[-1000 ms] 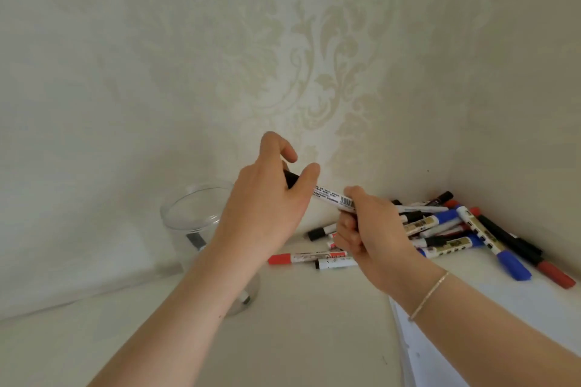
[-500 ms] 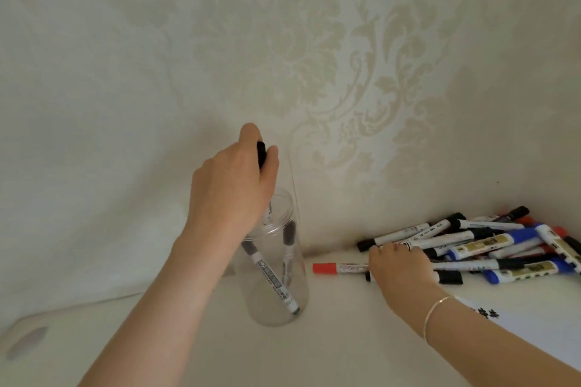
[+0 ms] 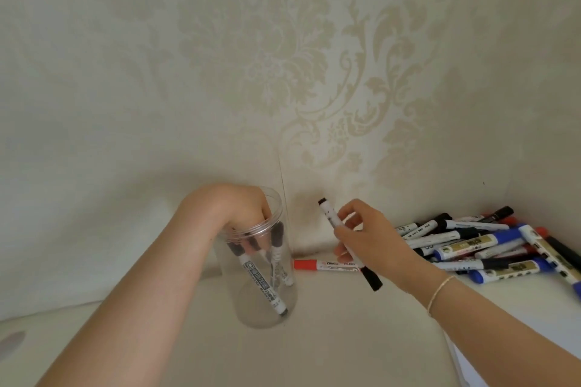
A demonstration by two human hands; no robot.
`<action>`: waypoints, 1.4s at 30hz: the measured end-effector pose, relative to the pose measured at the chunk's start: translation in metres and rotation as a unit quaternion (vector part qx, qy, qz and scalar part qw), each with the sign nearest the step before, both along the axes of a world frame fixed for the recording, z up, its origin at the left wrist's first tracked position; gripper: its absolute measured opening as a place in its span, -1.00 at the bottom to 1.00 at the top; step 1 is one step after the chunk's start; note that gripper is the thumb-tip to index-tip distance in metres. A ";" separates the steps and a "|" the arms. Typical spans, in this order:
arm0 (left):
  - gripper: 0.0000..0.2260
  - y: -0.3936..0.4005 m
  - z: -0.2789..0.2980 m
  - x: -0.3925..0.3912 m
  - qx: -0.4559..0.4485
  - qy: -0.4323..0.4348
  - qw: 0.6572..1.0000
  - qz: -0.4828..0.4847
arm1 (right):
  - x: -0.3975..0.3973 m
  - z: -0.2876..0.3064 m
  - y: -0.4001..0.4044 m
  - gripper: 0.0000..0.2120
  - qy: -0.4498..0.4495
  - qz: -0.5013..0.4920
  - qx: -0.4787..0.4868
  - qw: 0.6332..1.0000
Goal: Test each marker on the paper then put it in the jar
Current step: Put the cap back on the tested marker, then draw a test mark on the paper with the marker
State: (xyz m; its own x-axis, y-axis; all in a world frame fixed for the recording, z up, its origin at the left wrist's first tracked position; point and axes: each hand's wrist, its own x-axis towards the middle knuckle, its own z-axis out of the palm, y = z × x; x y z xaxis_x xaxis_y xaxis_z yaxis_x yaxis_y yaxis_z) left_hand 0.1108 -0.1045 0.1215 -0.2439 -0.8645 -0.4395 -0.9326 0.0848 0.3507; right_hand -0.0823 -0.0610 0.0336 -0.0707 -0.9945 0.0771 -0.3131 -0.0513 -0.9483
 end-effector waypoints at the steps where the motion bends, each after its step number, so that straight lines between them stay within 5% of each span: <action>1: -0.77 0.002 0.003 0.000 -0.001 -0.003 1.000 0.008 | -0.001 0.004 0.001 -0.93 -0.054 0.004 0.018 0.998; 3: -0.82 0.006 0.014 0.002 -0.114 -0.070 0.991 0.003 | -0.004 0.008 0.003 -0.91 -0.129 0.009 0.042 0.991; 5: -0.86 0.018 0.025 -0.001 -0.344 -0.124 0.931 0.007 | -0.008 0.011 0.003 -0.92 -0.226 0.006 0.054 0.973; 8: -0.86 0.054 0.026 -0.030 -0.472 0.071 0.878 -0.036 | -0.012 0.016 0.004 -0.93 -0.386 -0.008 0.058 0.920; 10: -0.80 0.070 0.008 -0.056 -0.388 0.138 0.909 -0.070 | -0.018 0.019 0.006 -0.86 -0.459 -0.033 0.053 0.886; 13: -0.59 0.074 -0.040 -0.088 -0.215 0.094 0.965 -0.119 | -0.028 0.018 0.013 -0.71 -0.519 -0.084 0.054 0.849; 16: -0.65 0.070 -0.076 -0.112 -0.085 0.214 0.959 -0.162 | -0.043 0.011 0.024 -0.64 -0.544 -0.129 0.045 0.828; 19: -0.62 0.064 -0.091 -0.126 -0.039 0.320 0.938 -0.130 | -0.064 -0.001 0.039 -0.68 -0.442 -0.101 0.021 0.891; 22: -0.60 0.062 -0.096 -0.137 -0.036 0.316 0.936 -0.153 | -0.082 -0.013 0.056 -0.78 -0.286 -0.060 0.037 0.956; 34: -0.71 0.076 -0.080 -0.194 0.254 0.487 0.818 -0.171 | -0.140 0.017 0.086 -0.72 -0.251 -0.009 -0.031 0.968; 40: -0.65 0.073 -0.091 -0.199 0.413 0.517 0.734 -0.152 | -0.147 0.012 0.086 -0.75 -0.238 0.018 -0.038 0.970; 42: -0.59 0.063 -0.095 -0.190 0.494 0.517 0.676 -0.179 | -0.160 0.013 0.087 -0.71 -0.290 -0.011 -0.057 0.955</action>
State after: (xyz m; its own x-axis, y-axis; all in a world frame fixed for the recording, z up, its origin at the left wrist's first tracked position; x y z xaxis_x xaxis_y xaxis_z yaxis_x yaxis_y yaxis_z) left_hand -0.0789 -0.0417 0.0261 -0.9780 -0.0789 -0.1932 -0.1265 -0.5122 0.8495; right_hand -0.2418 0.0258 0.0471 -0.1543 -0.9799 0.1268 0.2615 -0.1643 -0.9511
